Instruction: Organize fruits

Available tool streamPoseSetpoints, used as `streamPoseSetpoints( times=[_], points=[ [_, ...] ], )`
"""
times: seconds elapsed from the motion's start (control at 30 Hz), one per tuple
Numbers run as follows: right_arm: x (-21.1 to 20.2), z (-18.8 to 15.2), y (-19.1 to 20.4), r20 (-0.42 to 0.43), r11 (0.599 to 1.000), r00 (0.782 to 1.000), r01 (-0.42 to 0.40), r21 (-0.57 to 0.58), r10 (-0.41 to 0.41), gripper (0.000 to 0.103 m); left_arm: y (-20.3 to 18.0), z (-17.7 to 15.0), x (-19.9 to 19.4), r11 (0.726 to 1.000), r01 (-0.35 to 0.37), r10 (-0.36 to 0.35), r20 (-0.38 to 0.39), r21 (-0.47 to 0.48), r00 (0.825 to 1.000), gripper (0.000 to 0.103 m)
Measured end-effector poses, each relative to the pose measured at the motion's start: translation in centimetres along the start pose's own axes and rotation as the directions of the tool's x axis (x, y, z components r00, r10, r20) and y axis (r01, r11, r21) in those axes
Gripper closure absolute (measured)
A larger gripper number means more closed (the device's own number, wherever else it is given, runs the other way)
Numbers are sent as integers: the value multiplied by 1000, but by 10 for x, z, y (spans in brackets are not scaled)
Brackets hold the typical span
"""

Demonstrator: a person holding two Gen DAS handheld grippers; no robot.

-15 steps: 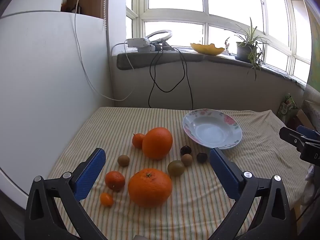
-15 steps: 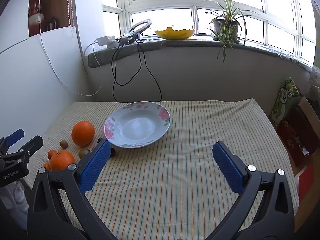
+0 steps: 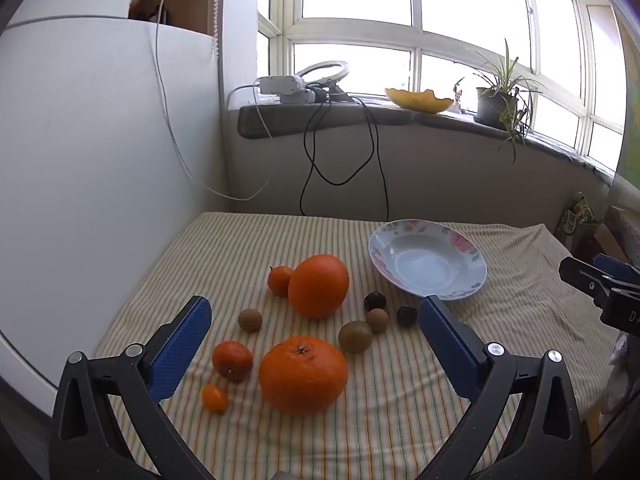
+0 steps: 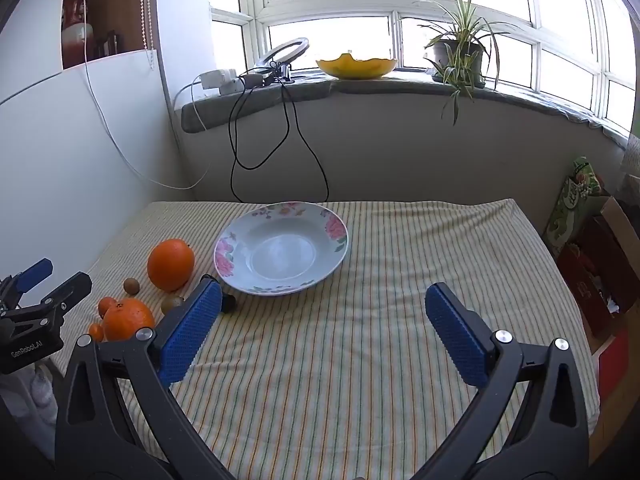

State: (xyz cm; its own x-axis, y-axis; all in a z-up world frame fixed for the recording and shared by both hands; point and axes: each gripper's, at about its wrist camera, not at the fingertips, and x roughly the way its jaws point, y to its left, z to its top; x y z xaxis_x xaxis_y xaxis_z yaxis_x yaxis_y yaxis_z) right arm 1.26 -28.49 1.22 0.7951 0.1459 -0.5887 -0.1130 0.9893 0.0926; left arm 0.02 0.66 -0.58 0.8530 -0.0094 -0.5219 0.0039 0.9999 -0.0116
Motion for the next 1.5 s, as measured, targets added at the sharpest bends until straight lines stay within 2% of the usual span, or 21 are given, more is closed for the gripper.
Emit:
streamPoseSetpoints(
  times=[1.5],
  points=[
    [3,0,7,7,999,1000,-24,-21,24,0,-2,6,-6,1000,4,-4,6,-14,1000,0]
  ],
)
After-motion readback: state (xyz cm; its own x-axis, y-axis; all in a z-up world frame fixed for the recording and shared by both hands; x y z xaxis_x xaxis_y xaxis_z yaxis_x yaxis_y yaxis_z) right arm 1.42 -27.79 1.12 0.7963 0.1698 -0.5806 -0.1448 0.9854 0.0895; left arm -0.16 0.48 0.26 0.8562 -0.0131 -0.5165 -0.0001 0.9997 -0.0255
